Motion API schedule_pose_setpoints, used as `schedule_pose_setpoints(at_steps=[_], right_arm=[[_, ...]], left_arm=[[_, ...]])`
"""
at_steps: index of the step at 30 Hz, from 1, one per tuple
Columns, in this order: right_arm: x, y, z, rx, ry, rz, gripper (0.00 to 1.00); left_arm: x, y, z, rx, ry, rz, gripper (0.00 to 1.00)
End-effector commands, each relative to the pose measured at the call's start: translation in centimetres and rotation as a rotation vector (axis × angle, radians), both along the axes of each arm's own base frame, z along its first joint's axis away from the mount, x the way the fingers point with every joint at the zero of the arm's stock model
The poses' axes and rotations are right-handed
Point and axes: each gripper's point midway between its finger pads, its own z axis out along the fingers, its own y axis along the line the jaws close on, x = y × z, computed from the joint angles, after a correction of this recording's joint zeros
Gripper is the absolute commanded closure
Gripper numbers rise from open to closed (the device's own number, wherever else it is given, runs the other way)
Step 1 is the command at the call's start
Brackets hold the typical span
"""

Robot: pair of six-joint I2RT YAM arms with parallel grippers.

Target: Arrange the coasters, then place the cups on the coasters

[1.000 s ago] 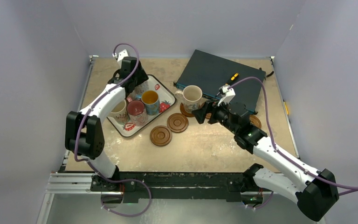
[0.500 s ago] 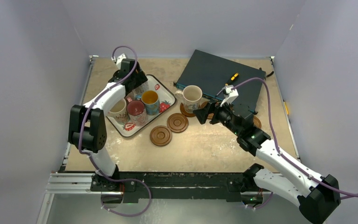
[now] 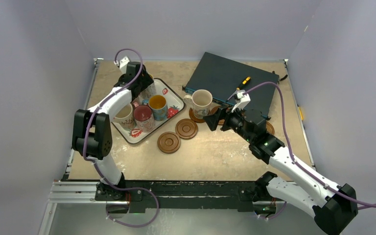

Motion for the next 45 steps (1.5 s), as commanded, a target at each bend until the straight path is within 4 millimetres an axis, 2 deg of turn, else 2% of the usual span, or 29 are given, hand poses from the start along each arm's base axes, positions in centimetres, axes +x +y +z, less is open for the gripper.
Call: schedule_pose_setpoints(at_steps=[1,6,16,21,26,28,35,40,45], right_arm=[[-0.1,-0.2,0.4,-0.001,-0.026,-0.006,0.09],[-0.1,-0.2,0.3,0.002,-0.025,-0.006,0.09],[-0.3,-0.3,0.3,0.003,-0.021,-0.008,0.09],[-0.4,-0.5,0.3,0.005,-0.02,-0.008,0.09],[-0.5,-0.5,0.2,0.007,-0.018,-0.008,0.09],[-0.5,-0.5,0.2,0.009,-0.018,-0.008,0.09],[-0.4,-0.4,0.5,0.015,-0.023,-0.009,0.09],[0.6,-0.7,1.7,0.015,-0.022,-0.06,0.09],[2.1,-0.7,3.5,0.001,-0.034,-0.107,0.09]], left_arm=[[0.4,2.0,2.8,-0.021,-0.111,0.097,0.3],[0.6,2.4,2.8,-0.016,-0.108,0.108,0.29],[1.6,2.3,-1.2,-0.007,0.001,0.081,0.31],[1.9,2.0,-3.0,0.016,0.056,0.045,0.39],[1.7,2.2,-3.5,0.049,0.086,0.019,0.52],[1.5,2.4,-3.1,0.062,0.08,0.019,0.58],[1.2,2.4,-0.8,0.072,0.037,0.004,0.99],[0.7,2.1,2.5,0.055,-0.04,0.011,1.0],[0.2,1.5,6.9,0.016,-0.155,0.032,1.0]])
